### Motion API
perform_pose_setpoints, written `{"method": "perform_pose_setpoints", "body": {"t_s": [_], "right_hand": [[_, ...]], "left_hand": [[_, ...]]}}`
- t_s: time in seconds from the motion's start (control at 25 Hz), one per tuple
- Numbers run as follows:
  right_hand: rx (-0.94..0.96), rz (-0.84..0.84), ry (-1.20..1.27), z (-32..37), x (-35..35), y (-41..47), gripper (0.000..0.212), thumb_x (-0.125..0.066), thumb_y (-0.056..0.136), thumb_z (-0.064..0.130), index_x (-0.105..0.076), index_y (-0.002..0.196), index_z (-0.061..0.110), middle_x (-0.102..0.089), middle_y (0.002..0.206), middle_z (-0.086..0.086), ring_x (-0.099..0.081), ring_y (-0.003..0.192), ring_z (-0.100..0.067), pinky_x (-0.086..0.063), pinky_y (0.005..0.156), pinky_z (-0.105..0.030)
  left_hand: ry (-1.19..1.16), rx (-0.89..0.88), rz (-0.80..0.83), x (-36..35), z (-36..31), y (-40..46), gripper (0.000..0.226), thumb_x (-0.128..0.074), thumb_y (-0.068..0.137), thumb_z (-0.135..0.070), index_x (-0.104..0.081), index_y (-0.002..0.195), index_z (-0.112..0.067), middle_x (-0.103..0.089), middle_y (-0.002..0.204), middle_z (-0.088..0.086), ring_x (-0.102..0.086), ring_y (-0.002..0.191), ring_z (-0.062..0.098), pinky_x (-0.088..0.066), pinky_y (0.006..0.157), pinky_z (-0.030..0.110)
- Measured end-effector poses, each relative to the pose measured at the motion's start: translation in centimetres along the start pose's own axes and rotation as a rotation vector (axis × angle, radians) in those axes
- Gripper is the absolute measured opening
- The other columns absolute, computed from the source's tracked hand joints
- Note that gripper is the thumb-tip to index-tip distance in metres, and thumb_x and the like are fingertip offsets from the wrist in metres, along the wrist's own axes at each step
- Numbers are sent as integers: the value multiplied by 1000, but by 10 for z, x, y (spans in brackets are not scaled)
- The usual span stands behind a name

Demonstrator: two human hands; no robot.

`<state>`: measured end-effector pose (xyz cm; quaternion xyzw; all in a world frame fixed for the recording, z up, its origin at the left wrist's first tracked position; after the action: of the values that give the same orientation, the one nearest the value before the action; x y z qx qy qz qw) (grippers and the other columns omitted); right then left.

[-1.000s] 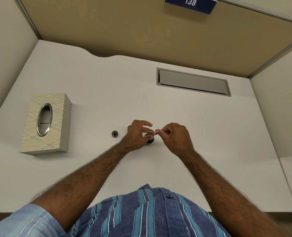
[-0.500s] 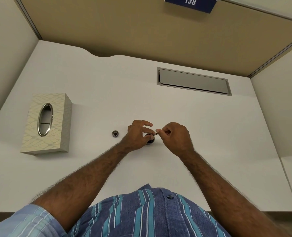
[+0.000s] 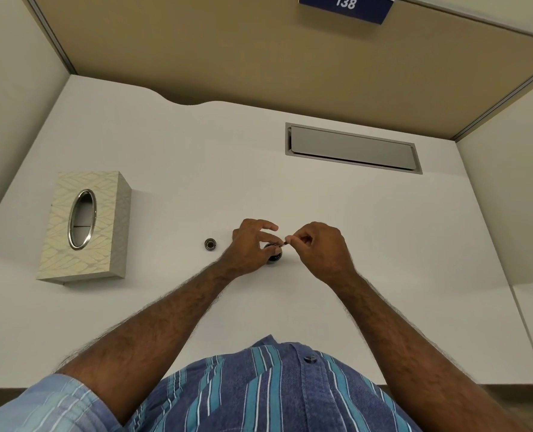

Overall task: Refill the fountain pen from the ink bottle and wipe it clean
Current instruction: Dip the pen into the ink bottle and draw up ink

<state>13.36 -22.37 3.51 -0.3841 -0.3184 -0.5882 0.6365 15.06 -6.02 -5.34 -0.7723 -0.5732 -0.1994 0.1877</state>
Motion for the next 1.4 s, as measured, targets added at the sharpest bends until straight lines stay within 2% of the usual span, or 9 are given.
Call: {"method": "perform_pose_setpoints", "body": {"t_s": [0.2, 0.44, 0.56, 0.68, 0.92, 1.08, 1.16, 1.28, 1.4], "right_hand": [[-31, 0, 91, -3, 0, -1, 21, -77, 92, 45, -75, 88, 24, -71, 84, 11, -65, 78, -6, -50, 70, -24], [10, 7, 32, 1, 2, -2, 17, -76, 94, 36, -79, 84, 22, -74, 83, 8, -66, 78, -12, -55, 73, -34], [-28, 8, -16, -2, 0, 1, 28, -75, 93, 44, -71, 74, 24, -70, 77, 9, -63, 72, -10, -47, 66, -29], [-29, -5, 100, -1, 2, -1, 22, -78, 90, 47, -74, 86, 25, -70, 85, 12, -65, 77, -6, -49, 68, -22], [6, 0, 29, 0, 3, -1, 17, -75, 94, 37, -80, 88, 22, -73, 85, 8, -65, 77, -11, -56, 75, -35], [-48, -10, -12, -3, 0, 2, 31, -74, 93, 49, -70, 74, 25, -68, 75, 10, -60, 69, -7, -44, 64, -28], [-61, -9, 69, -4, 1, 0, 25, -77, 89, 51, -72, 81, 28, -69, 78, 11, -63, 74, -3, -45, 65, -24], [-29, 17, 108, -2, 2, -3, 17, -78, 90, 43, -78, 97, 28, -73, 86, 10, -66, 79, -7, -54, 74, -28], [-15, 3, 64, -1, 2, -3, 13, -77, 93, 35, -80, 91, 22, -73, 86, 8, -65, 78, -9, -53, 73, -31]], "left_hand": [[9, -7, -8, 1, -1, 0, 16, -80, 86, -33, -80, 102, -30, -55, 111, -43, -38, 126, 2, -24, 109, 38], [-1, 0, 9, 0, 0, 1, 17, -79, 87, -32, -79, 104, -29, -57, 112, -42, -37, 127, 1, -22, 109, 36], [-15, 18, 13, 0, 2, 1, 13, -80, 87, -33, -81, 100, -32, -59, 116, -36, -38, 131, 3, -21, 109, 35], [-3, 16, 5, 1, 1, 0, 13, -81, 86, -34, -80, 100, -34, -59, 116, -34, -38, 129, 3, -22, 109, 35], [2, 9, 19, 1, 0, 1, 14, -80, 87, -31, -81, 101, -31, -59, 115, -35, -38, 128, 5, -24, 112, 40], [-10, 12, 11, 1, -1, 0, 12, -81, 86, -32, -81, 98, -32, -59, 117, -33, -40, 131, 7, -25, 113, 42], [-9, 18, 5, 2, -1, 0, 13, -81, 86, -32, -82, 99, -31, -59, 117, -31, -41, 130, 7, -26, 113, 44], [-16, 19, 11, 2, -2, 0, 12, -81, 86, -33, -82, 98, -33, -61, 120, -27, -41, 130, 8, -26, 113, 44], [-39, 27, 22, 1, -1, 0, 11, -81, 86, -32, -81, 97, -35, -64, 124, -23, -41, 132, 8, -24, 114, 43]]}}
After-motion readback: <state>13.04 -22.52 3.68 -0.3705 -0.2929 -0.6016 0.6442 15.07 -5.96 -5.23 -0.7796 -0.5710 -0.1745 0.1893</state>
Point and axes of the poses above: each hand's wrist, its own y-axis towards the middle knuckle, its own x-axis out of the back of the hand, z = x × y, the point moved 9 cm from there along y, towards the middle knuckle
